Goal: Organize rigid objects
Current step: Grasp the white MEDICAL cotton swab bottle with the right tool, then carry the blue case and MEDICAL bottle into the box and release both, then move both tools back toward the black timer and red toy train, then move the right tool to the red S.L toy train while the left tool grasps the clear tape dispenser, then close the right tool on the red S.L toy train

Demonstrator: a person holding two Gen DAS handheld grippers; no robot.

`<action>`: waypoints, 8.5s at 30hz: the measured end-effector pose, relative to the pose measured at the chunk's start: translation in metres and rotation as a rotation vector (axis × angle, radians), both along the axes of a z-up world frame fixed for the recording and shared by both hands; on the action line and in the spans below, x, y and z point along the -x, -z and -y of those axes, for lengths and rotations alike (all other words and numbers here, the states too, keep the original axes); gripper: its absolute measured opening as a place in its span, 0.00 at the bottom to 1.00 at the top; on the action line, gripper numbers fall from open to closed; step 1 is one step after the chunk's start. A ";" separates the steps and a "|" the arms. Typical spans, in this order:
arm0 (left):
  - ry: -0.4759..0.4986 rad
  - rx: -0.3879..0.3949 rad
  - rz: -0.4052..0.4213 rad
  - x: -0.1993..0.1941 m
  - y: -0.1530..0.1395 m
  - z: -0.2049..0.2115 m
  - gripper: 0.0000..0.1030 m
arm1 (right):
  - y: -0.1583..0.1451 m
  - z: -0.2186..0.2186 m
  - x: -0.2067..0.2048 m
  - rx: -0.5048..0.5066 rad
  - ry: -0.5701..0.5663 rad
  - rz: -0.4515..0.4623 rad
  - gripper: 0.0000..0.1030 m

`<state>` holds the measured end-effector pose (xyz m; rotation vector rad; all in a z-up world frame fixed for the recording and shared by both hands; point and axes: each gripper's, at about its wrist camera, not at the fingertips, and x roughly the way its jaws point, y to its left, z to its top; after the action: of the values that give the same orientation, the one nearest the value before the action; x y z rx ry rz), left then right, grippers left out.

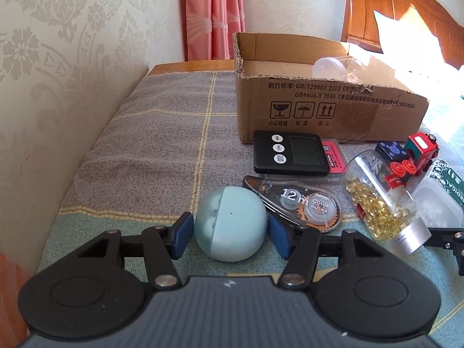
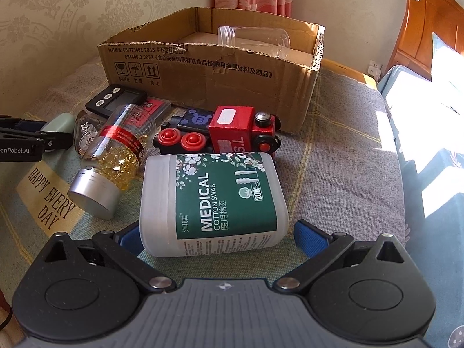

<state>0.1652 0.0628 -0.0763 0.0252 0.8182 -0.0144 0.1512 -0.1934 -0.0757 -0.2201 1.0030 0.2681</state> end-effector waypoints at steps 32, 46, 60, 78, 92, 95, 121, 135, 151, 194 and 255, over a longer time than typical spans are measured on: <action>0.090 -0.013 -0.033 0.001 -0.018 0.004 0.51 | -0.022 -0.018 -0.013 0.077 -0.074 -0.049 0.84; 0.152 0.008 0.041 -0.002 -0.063 0.013 0.51 | -0.083 -0.009 -0.018 -0.010 -0.091 0.069 0.84; 0.158 -0.002 0.121 -0.039 -0.093 0.021 0.51 | -0.106 -0.008 -0.124 -0.059 0.014 0.212 1.00; 0.180 -0.005 0.112 -0.116 -0.104 0.038 0.51 | -0.081 0.010 -0.049 -0.180 0.207 0.092 1.00; 0.134 -0.069 0.022 -0.216 -0.073 0.065 0.51 | -0.080 0.026 -0.035 -0.195 0.249 0.094 1.00; 0.096 -0.062 0.032 -0.226 -0.072 0.065 0.72 | -0.079 0.028 -0.034 -0.200 0.252 0.091 1.00; 0.073 -0.090 0.092 -0.078 -0.075 0.040 0.99 | -0.080 0.021 0.000 -0.169 0.261 0.134 1.00; 0.061 -0.062 0.006 -0.007 -0.041 0.025 0.98 | -0.060 0.032 0.003 -0.138 0.267 0.134 1.00; 0.146 -0.080 0.003 0.030 -0.066 0.016 0.98 | -0.019 0.031 -0.081 -0.080 0.344 0.092 1.00; 0.327 0.022 -0.028 -0.014 0.013 0.014 1.00 | 0.009 0.023 -0.002 0.005 0.236 0.075 1.00; 0.381 0.020 0.001 -0.021 0.012 -0.001 0.91 | 0.008 0.016 -0.001 0.023 0.255 0.136 0.93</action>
<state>0.1860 0.0637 -0.0884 0.1617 0.8023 -0.3821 0.1526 -0.2091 -0.0836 -0.1271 0.8890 0.0093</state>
